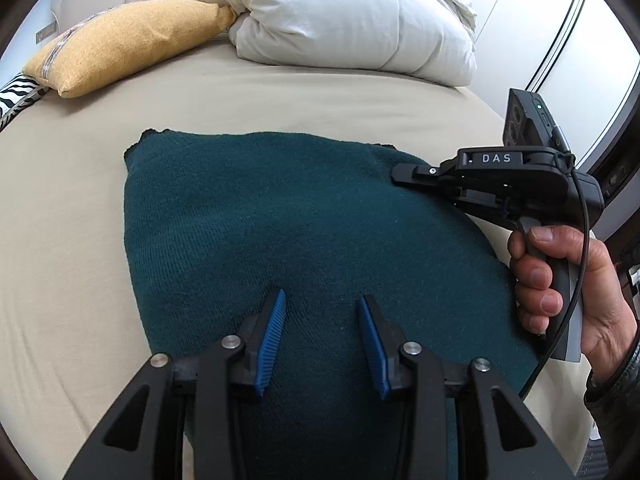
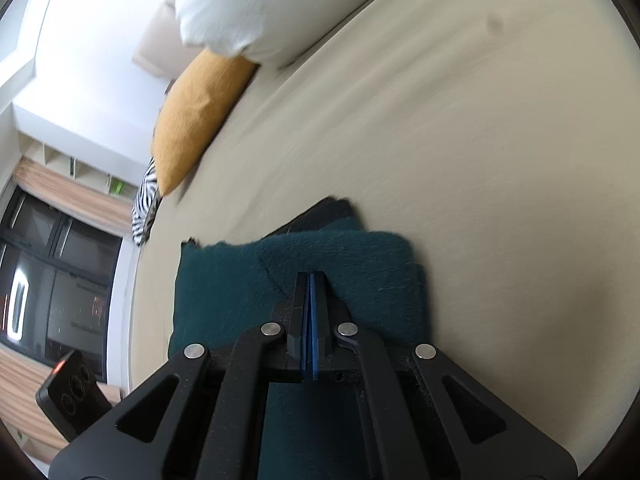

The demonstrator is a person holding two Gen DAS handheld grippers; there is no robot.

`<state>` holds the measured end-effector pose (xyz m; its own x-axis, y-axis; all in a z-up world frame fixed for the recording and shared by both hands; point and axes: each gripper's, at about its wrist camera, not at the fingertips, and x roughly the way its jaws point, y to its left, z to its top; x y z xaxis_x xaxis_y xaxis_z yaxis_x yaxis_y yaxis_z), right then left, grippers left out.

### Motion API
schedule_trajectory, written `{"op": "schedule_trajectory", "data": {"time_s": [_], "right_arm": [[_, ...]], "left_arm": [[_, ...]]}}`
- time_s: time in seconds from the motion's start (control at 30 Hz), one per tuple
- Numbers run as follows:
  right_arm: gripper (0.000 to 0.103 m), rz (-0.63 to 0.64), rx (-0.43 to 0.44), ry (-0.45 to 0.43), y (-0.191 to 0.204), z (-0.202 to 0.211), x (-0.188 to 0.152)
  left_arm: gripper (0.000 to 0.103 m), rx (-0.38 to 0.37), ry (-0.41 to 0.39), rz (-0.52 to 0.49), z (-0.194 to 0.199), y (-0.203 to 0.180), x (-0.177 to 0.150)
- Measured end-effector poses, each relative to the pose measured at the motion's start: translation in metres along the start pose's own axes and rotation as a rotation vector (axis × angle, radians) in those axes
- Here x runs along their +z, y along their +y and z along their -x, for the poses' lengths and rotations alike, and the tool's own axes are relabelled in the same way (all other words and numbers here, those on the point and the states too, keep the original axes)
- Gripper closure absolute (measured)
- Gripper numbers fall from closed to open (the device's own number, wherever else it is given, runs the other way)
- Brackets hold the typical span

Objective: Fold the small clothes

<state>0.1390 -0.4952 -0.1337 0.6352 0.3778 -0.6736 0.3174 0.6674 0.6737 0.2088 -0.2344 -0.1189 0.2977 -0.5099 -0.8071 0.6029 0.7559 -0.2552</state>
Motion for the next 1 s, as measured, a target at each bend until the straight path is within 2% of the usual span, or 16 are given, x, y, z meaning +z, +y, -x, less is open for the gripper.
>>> {"op": "schedule_trajectory", "data": {"time_s": [0.1, 0.2, 0.23, 0.27, 0.37, 0.43, 0.57, 0.6, 0.67, 0.8, 0.87, 0.9, 0.93, 1.0], "right_arm": [[0.103, -0.02, -0.01, -0.03, -0.003, 0.005, -0.001], [0.101, -0.034, -0.053, -0.098, -0.001, 0.027, -0.006], [0.095, -0.042, -0.041, -0.117, 0.0, 0.037, -0.008], [0.095, -0.038, -0.001, -0.131, 0.004, 0.048, -0.013], [0.095, 0.024, 0.103, -0.09, 0.021, 0.065, -0.03], [0.095, 0.085, 0.142, -0.043, 0.033, 0.069, -0.049], [0.095, 0.071, 0.085, 0.064, 0.019, 0.053, -0.092], [0.099, 0.069, 0.059, 0.072, 0.009, 0.052, -0.102], [0.101, 0.036, 0.126, 0.023, -0.011, 0.062, -0.115], [0.103, -0.016, 0.122, -0.009, -0.031, 0.079, -0.128], [0.103, -0.011, 0.071, -0.019, -0.023, 0.093, -0.134], [0.094, -0.007, 0.099, -0.033, -0.015, 0.101, -0.138], [0.094, 0.012, 0.148, -0.046, -0.006, 0.108, -0.14], [0.094, 0.045, 0.163, -0.043, 0.008, 0.11, -0.146]], "left_arm": [[0.062, 0.007, 0.002, -0.006, 0.001, -0.001, 0.0], [0.062, 0.006, 0.0, -0.006, 0.0, 0.002, 0.0], [0.062, 0.005, -0.001, -0.006, 0.0, 0.002, -0.001], [0.062, 0.005, -0.001, -0.006, 0.0, 0.002, -0.001], [0.062, 0.018, -0.004, -0.014, 0.0, 0.0, -0.001], [0.062, 0.022, -0.006, -0.016, -0.001, 0.0, -0.001], [0.062, 0.037, -0.008, -0.026, 0.0, -0.002, -0.003], [0.062, 0.044, -0.005, -0.034, -0.001, -0.003, -0.003], [0.062, 0.051, -0.009, -0.043, -0.001, -0.004, -0.003], [0.062, 0.056, -0.012, -0.049, -0.001, -0.004, -0.003], [0.062, 0.06, -0.017, -0.053, -0.002, -0.004, -0.003], [0.062, 0.064, -0.02, -0.054, -0.002, -0.004, -0.003], [0.062, 0.07, -0.023, -0.057, -0.003, -0.005, -0.003], [0.062, 0.08, -0.027, -0.063, -0.002, -0.007, -0.005]]}}
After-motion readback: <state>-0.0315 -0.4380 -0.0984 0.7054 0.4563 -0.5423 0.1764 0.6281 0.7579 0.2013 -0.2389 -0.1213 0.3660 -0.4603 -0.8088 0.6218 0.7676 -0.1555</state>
